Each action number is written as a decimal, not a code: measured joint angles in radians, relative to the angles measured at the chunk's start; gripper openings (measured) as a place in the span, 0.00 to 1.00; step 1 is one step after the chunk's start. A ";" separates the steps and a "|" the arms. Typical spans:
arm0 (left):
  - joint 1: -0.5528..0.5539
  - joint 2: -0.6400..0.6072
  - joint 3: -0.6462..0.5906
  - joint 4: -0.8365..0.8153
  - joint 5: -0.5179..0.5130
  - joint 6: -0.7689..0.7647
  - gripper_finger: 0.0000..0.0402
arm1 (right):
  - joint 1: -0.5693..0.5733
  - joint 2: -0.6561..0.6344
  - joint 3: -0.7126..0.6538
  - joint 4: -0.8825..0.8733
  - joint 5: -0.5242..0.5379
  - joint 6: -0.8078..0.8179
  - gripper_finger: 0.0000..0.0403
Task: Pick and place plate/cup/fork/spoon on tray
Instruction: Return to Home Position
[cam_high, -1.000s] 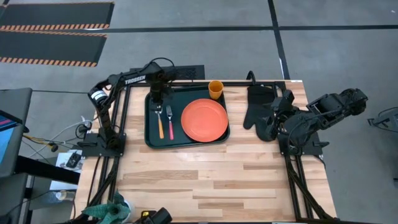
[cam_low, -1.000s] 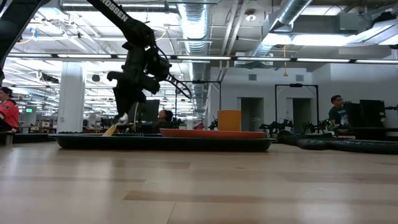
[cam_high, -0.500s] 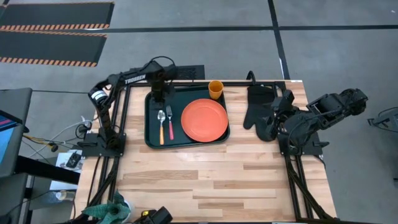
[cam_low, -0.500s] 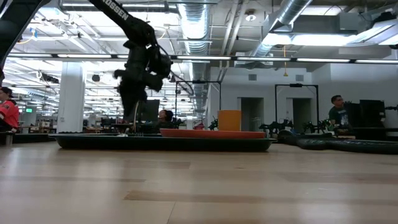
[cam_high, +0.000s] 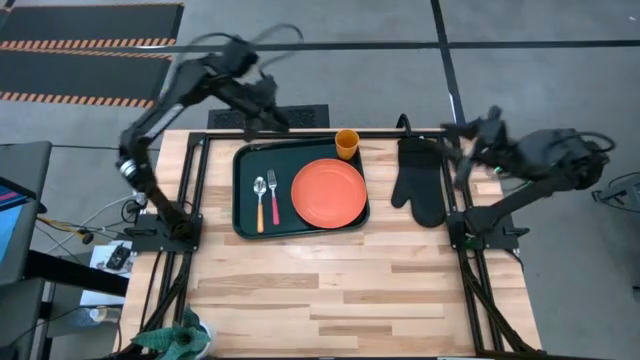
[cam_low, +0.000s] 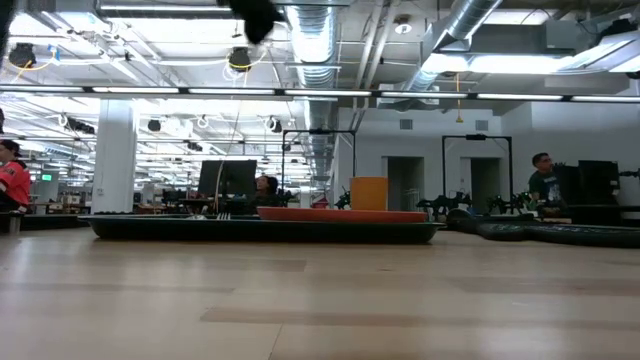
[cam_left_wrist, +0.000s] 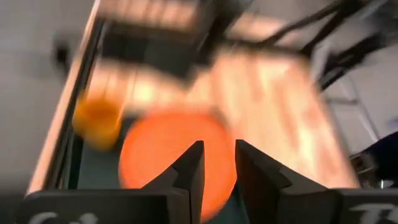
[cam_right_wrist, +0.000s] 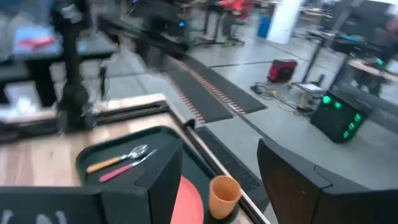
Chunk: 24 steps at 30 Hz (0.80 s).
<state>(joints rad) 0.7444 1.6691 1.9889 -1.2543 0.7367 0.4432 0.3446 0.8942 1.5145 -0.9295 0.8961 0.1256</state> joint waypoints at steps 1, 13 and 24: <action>0.000 -0.036 -0.003 0.038 0.056 0.005 0.19 | -0.013 -0.036 -0.020 0.000 0.003 0.013 0.58; -0.014 -0.386 -0.445 0.300 0.334 -0.027 0.19 | -0.039 -0.569 -0.641 0.514 -0.024 -0.027 0.58; -0.262 -0.634 -1.296 1.449 -0.133 -0.802 0.19 | -0.039 -0.785 -0.983 0.679 -0.041 0.135 0.58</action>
<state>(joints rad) 0.4826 1.0347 0.6925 0.1950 0.6034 -0.3592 0.3058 0.1094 0.5311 -0.2502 0.8547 0.2608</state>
